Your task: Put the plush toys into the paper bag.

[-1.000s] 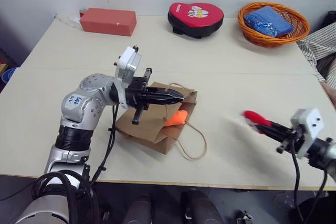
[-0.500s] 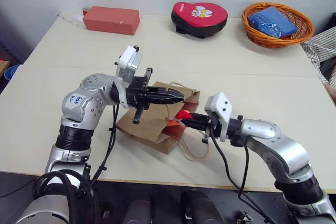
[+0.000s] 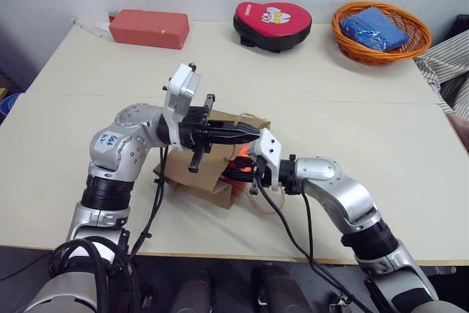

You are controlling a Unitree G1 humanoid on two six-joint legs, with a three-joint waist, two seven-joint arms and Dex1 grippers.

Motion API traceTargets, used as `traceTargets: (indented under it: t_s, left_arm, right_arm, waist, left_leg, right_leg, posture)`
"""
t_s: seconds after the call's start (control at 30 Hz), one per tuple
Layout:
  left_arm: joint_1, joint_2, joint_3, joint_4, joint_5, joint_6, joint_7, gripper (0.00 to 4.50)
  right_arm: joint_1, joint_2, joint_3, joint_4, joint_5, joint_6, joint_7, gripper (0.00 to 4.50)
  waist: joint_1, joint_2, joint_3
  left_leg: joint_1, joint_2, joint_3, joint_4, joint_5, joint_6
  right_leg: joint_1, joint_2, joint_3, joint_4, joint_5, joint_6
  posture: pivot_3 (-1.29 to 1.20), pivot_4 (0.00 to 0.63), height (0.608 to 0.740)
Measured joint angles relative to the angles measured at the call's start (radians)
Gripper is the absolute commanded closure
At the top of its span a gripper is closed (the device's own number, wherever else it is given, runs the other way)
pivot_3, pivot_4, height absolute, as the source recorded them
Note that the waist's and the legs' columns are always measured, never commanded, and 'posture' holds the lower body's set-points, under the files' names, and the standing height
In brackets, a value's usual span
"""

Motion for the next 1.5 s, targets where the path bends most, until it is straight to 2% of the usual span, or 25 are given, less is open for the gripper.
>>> traceTargets:
  t_s: [0.13,0.23,0.33,0.5,0.73,0.87,1.1,1.2,1.3,1.5]
  left_arm:
    - [0.000,0.000,0.001,0.000,0.000,0.000,0.004,4.50]
    - [0.000,0.001,0.008,0.000,0.000,0.000,0.008,4.50]
    - [0.000,0.006,0.012,-0.001,-0.001,0.000,0.009,4.50]
    - [0.002,0.016,0.030,-0.003,-0.001,0.000,0.010,4.50]
    - [0.004,0.021,0.035,-0.035,-0.015,0.016,0.016,4.50]
    - [0.002,0.023,0.067,-0.038,-0.035,0.032,0.034,4.50]
    - [-0.012,0.061,0.078,-0.034,-0.035,0.032,0.029,4.50]
    - [-0.011,0.062,0.077,-0.035,-0.035,0.033,0.028,4.50]
    - [-0.011,0.062,0.076,-0.036,-0.035,0.034,0.029,4.50]
    - [0.010,0.069,0.076,-0.038,-0.035,0.034,0.029,4.50]
  right_arm:
    - [0.005,-0.016,-0.034,-0.001,0.021,0.000,0.049,0.99]
    - [0.025,-0.067,-0.124,-0.026,0.106,0.061,0.081,0.03]
    - [0.077,-0.175,-0.236,-0.093,0.229,0.170,0.124,0.03]
    - [0.194,-0.340,-0.348,-0.163,0.342,0.303,0.176,0.03]
    - [0.246,-0.429,-0.488,-0.148,0.495,0.660,0.010,0.03]
    - [0.247,-0.379,-0.493,-0.111,0.521,0.824,-0.112,0.03]
    - [0.126,-0.213,-0.543,-0.091,0.558,1.071,-0.278,0.03]
    - [0.103,-0.108,-0.551,-0.060,0.598,1.097,-0.346,0.63]
    - [0.095,-0.025,-0.545,-0.018,0.651,1.115,-0.408,1.61]
    - [0.093,-0.014,-0.585,0.031,0.741,1.133,-0.510,3.75]
  waist:
    - [0.000,0.000,0.000]
    - [0.003,0.000,0.000]
    - [0.004,0.000,0.000]
    - [0.003,0.000,0.000]
    - [0.005,0.000,0.000]
    - [0.005,0.000,0.000]
    - [-0.003,-0.004,-0.002]
    - [-0.005,-0.005,-0.003]
    - [-0.002,-0.005,-0.003]
    - [0.002,-0.004,-0.002]
  left_leg:
    - [0.000,0.000,0.000,0.000,0.000,0.000]
    - [0.000,0.000,0.000,0.000,0.000,0.000]
    - [-0.001,0.000,-0.001,0.000,0.000,0.000]
    - [-0.001,0.000,-0.001,-0.001,0.000,0.000]
    - [-0.001,0.000,-0.001,-0.001,0.000,0.000]
    - [-0.001,0.000,0.000,-0.001,0.000,0.001]
    - [0.003,0.001,0.000,-0.003,0.000,0.000]
    - [0.003,0.001,0.000,-0.003,0.000,0.000]
    - [0.002,0.001,0.000,-0.003,0.000,0.000]
    - [-0.001,0.000,0.000,-0.003,0.000,0.000]
  right_leg:
    - [0.000,0.000,0.000,0.000,0.000,0.000]
    - [0.000,0.000,-0.001,0.000,0.000,0.000]
    - [0.000,0.000,-0.001,-0.001,0.000,0.000]
    - [0.001,0.000,0.000,-0.001,0.000,0.000]
    - [0.001,0.000,0.000,-0.001,0.000,0.000]
    - [0.001,0.000,0.000,-0.001,0.000,0.000]
    - [0.002,0.001,0.001,0.000,0.000,0.000]
    - [0.002,0.001,0.001,0.000,0.000,0.000]
    - [0.000,0.000,0.001,0.000,0.000,0.000]
    - [0.000,-0.001,0.000,0.000,0.000,0.000]
  posture:
    - [0.00,0.150,0.740]
    - [0.00,0.150,0.740]
    - [0.00,0.150,0.740]
    - [0.00,0.150,0.740]
    - [0.00,0.150,0.740]
    - [0.00,0.150,0.740]
    - [0.00,0.150,0.740]
    - [0.00,0.150,0.740]
    - [0.00,0.150,0.740]
    - [0.00,0.150,0.740]
